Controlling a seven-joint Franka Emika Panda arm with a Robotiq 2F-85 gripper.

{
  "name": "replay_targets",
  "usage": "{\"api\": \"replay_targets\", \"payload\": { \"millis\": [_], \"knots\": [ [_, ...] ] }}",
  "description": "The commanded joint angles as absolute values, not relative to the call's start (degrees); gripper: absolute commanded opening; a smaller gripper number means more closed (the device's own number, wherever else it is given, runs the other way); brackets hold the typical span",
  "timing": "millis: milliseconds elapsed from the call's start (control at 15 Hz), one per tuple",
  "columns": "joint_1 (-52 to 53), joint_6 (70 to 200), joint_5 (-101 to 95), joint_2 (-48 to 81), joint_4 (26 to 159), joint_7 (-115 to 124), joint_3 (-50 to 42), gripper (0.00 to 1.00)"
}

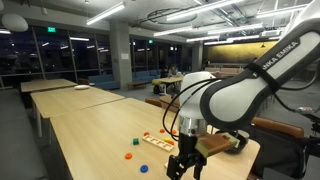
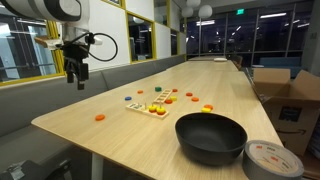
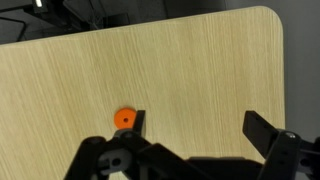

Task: Pick up the orange object and put it on the wooden object

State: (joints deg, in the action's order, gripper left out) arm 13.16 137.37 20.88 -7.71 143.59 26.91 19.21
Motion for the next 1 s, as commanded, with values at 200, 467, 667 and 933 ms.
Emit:
{"api": "replay_targets", "payload": {
  "millis": [200, 467, 667, 933],
  "knots": [
    [12.8, 141.4, 17.6, 2.8, 137.4, 35.4, 16.4, 1.00],
    [13.1, 141.6, 14.3, 7.3, 135.8, 38.6, 13.6, 1.00],
    [13.6, 141.4, 12.6, 10.2, 134.8, 40.3, 11.9, 1.00],
    [14.3, 141.1, 12.0, 13.3, 133.5, 41.3, 11.0, 1.00]
  ]
}}
